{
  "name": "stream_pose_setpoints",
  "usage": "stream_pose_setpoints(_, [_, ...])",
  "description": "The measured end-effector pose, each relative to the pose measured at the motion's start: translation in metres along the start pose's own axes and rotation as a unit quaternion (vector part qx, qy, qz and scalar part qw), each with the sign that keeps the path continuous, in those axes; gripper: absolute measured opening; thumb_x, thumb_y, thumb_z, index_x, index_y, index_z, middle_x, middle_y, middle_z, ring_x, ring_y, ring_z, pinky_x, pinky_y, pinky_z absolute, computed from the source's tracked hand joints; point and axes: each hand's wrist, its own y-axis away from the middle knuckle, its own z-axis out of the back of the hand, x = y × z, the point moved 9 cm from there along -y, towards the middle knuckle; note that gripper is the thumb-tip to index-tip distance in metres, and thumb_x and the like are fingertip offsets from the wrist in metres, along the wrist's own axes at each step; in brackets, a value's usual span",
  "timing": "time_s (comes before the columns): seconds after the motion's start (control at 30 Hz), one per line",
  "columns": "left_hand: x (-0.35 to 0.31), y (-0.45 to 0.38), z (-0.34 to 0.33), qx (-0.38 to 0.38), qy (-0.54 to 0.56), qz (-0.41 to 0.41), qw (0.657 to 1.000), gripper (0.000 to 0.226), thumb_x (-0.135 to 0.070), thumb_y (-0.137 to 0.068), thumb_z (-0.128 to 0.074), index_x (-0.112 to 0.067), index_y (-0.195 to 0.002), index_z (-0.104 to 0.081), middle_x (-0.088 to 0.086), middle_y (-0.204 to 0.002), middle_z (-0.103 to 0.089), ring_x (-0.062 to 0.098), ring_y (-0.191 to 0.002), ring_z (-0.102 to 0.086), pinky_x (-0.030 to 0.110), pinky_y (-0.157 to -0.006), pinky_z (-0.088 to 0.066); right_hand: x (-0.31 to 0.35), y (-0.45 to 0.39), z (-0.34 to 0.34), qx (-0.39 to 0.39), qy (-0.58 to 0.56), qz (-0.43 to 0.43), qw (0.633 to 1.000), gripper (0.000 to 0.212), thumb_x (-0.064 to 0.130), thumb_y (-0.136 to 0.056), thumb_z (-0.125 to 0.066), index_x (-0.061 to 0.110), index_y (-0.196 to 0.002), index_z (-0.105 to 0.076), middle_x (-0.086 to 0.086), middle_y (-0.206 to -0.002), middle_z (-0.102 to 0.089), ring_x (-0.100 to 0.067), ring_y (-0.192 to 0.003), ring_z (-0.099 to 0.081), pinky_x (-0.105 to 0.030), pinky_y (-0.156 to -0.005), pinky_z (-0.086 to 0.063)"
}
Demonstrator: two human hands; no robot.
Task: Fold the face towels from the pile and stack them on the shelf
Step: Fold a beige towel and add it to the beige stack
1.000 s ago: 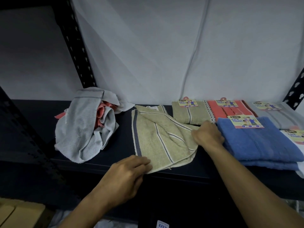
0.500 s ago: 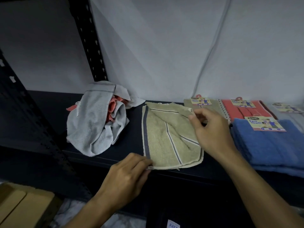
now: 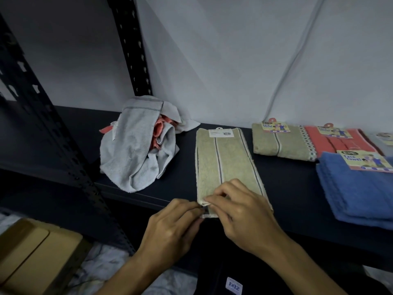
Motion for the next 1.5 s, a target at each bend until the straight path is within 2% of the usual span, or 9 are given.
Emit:
stream_pose_setpoints(0.2, [0.002, 0.003, 0.002, -0.019, 0.021, 0.01, 1.0, 0.013, -0.018, -0.09, -0.073, -0.009, -0.098, -0.076, -0.005, -0.106, -0.071, 0.013, -0.092, -0.065, 0.023, -0.077, -0.053, 0.001, 0.009, -0.011, 0.034, 0.042, 0.032, 0.998, 0.023, 0.011, -0.083, -0.057, 0.021, -0.096, -0.074, 0.007, -0.087, -0.058, -0.011, -0.081, -0.053, -0.015, -0.059, -0.028])
stream_pose_setpoints(0.47, [0.004, 0.009, 0.002, -0.026, 0.027, 0.016, 0.999, 0.012, -0.017, -0.087, -0.076, -0.007, -0.092, -0.077, -0.004, -0.105, -0.073, 0.013, -0.094, -0.065, 0.024, -0.076, -0.055, 0.003, 0.013, -0.017, 0.032, 0.029, 0.013, 0.999, 0.024, 0.015, -0.085, -0.053, 0.021, -0.097, -0.073, 0.008, -0.087, -0.058, -0.011, -0.083, -0.053, -0.015, -0.063, -0.032])
stream_pose_setpoints(0.63, [0.004, 0.008, 0.001, -0.01, 0.039, 0.01, 0.999, 0.013, -0.019, -0.087, -0.076, -0.009, -0.095, -0.077, -0.006, -0.108, -0.072, 0.012, -0.096, -0.065, 0.025, -0.077, -0.055, 0.005, 0.02, -0.027, 0.069, 0.033, 0.032, 0.997, 0.025, 0.016, -0.084, -0.055, 0.019, -0.104, -0.07, 0.006, -0.093, -0.058, -0.013, -0.086, -0.053, -0.024, -0.065, -0.048])
stream_pose_setpoints(0.77, [0.01, 0.004, 0.008, 0.003, 0.084, 0.013, 0.996, 0.01, -0.014, -0.088, -0.073, -0.01, -0.097, -0.076, -0.009, -0.109, -0.07, 0.012, -0.097, -0.065, 0.027, -0.08, -0.054, 0.0, 0.023, -0.023, 0.095, -0.005, 0.022, 0.995, 0.023, 0.019, -0.088, -0.058, 0.021, -0.108, -0.07, 0.009, -0.097, -0.058, -0.009, -0.09, -0.052, -0.026, -0.068, -0.051])
stream_pose_setpoints(0.83, [0.026, -0.006, 0.014, -0.003, 0.115, 0.084, 0.99, 0.013, -0.018, -0.089, -0.067, -0.012, -0.097, -0.076, -0.01, -0.103, -0.071, 0.007, -0.094, -0.066, 0.028, -0.08, -0.054, -0.008, 0.018, -0.015, 0.083, -0.056, -0.009, 0.995, 0.022, 0.024, -0.091, -0.058, 0.023, -0.108, -0.071, 0.013, -0.096, -0.058, -0.005, -0.092, -0.052, -0.026, -0.065, -0.052])
stream_pose_setpoints(0.9, [0.051, -0.025, 0.015, -0.004, 0.122, 0.22, 0.968, 0.021, -0.033, -0.09, -0.062, -0.02, -0.1, -0.075, -0.015, -0.094, -0.071, -0.001, -0.086, -0.066, 0.024, -0.077, -0.055, -0.02, 0.009, -0.004, 0.045, -0.089, -0.055, 0.993, 0.024, 0.028, -0.094, -0.053, 0.024, -0.108, -0.072, 0.015, -0.094, -0.059, -0.003, -0.093, -0.052, -0.026, -0.064, -0.052])
stream_pose_setpoints(1.0, [0.079, -0.057, -0.009, 0.073, 0.09, 0.354, 0.928, 0.019, -0.042, -0.092, -0.063, -0.028, -0.097, -0.073, -0.018, -0.084, -0.071, -0.001, -0.083, -0.065, 0.028, -0.079, -0.055, -0.039, -0.001, 0.007, -0.013, -0.045, -0.127, 0.991, 0.021, 0.029, -0.092, -0.056, 0.026, -0.103, -0.073, 0.018, -0.092, -0.06, -0.003, -0.093, -0.052, -0.026, -0.061, -0.05])
stream_pose_setpoints(1.17, [0.096, -0.075, -0.049, 0.169, 0.009, 0.434, 0.885, 0.033, -0.045, -0.087, -0.065, -0.018, -0.068, -0.07, -0.007, -0.065, -0.067, 0.012, -0.069, -0.064, 0.033, -0.067, -0.055, -0.076, 0.008, 0.005, -0.005, 0.025, -0.229, 0.973, 0.018, 0.029, -0.092, -0.059, 0.028, -0.105, -0.072, 0.016, -0.1, -0.057, -0.006, -0.102, -0.047, -0.024, -0.066, -0.04])
stream_pose_setpoints(1.5, [0.096, -0.077, -0.051, 0.17, -0.058, 0.478, 0.86, 0.023, -0.026, -0.086, -0.056, -0.014, -0.068, -0.063, 0.0, -0.069, -0.063, 0.019, -0.068, -0.062, 0.028, -0.051, -0.037, -0.088, 0.009, -0.005, 0.051, 0.016, -0.226, 0.973, 0.028, 0.035, -0.095, -0.055, 0.029, -0.121, -0.064, 0.015, -0.119, -0.048, -0.002, -0.116, -0.035, -0.02, -0.075, -0.036])
